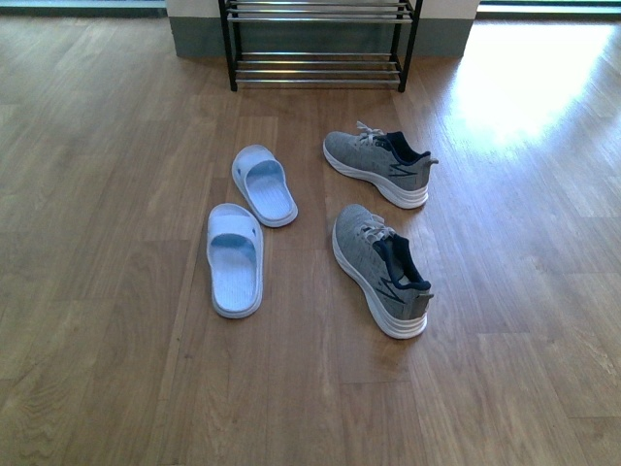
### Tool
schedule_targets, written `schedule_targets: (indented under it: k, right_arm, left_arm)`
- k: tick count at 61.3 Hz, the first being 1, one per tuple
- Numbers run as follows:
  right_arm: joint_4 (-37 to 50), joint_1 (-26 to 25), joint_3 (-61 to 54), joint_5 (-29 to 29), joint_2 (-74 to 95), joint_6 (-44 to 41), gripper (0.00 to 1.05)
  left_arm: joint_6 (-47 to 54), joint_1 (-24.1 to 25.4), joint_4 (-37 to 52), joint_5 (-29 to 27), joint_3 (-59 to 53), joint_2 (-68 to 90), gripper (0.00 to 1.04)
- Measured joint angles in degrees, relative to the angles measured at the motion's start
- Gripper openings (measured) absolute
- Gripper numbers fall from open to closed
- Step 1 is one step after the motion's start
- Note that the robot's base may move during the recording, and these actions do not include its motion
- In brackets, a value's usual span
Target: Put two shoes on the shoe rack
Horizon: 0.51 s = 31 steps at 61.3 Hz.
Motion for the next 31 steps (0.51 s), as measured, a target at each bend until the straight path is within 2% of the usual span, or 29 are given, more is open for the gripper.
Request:
schedule_targets:
  k: [31]
  right_arm:
    - [0.0,0.0,0.0,0.0,0.0,0.0,0.95]
  left_arm:
    - [0.0,0.0,0.0,0.0,0.0,0.0,0.95]
